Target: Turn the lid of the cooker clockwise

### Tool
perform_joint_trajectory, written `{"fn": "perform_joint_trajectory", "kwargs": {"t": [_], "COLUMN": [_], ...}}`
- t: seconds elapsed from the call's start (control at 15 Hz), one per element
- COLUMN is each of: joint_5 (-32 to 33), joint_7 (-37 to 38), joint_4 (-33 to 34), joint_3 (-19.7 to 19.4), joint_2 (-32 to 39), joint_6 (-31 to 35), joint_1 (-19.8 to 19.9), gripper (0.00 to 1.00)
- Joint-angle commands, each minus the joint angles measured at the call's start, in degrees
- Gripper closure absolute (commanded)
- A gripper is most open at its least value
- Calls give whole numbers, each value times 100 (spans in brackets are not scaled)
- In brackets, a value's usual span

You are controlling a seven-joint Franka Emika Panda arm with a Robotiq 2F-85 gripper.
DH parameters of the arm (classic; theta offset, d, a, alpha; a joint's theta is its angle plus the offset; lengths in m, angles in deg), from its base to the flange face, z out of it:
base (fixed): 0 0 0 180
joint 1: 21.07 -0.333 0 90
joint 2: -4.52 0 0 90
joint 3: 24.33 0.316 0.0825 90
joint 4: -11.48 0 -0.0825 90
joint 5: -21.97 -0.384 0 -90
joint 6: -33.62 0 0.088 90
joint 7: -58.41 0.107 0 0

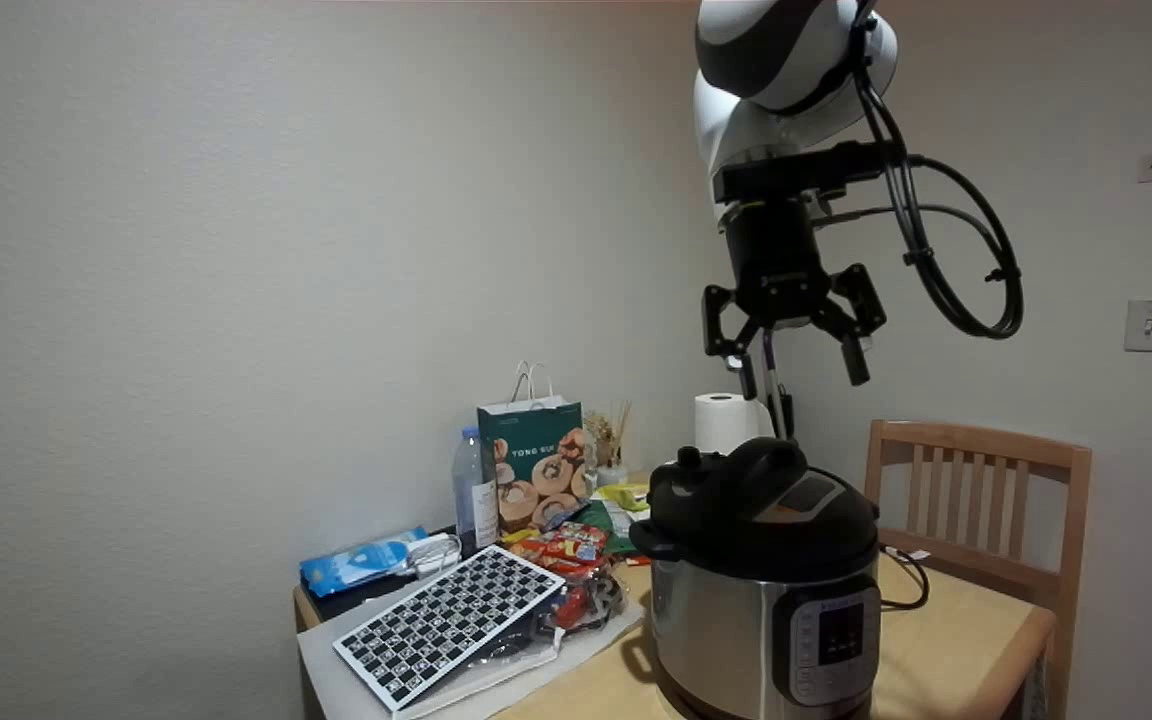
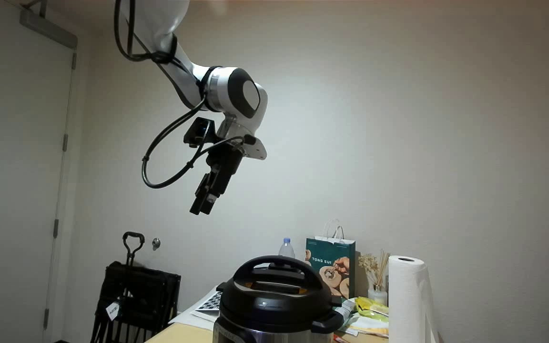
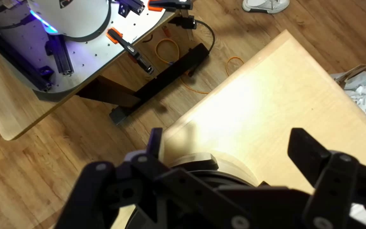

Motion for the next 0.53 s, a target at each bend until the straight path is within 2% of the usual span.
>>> {"fn": "perform_joint_trajectory", "kwargs": {"t": [0.0, 0.13, 0.2, 0.47], "joint_5": [6, 6, -202, -325], "joint_7": [27, 27, 639, 1672], "joint_4": [16, 19, -21, -451], "joint_3": [-47, -52, -49, -68], "joint_2": [57, 77, 59, 17], "joint_6": [18, 17, 137, 983], "joint_1": [-63, -65, -34, -14], "gripper": [0, 0, 0, 0]}}
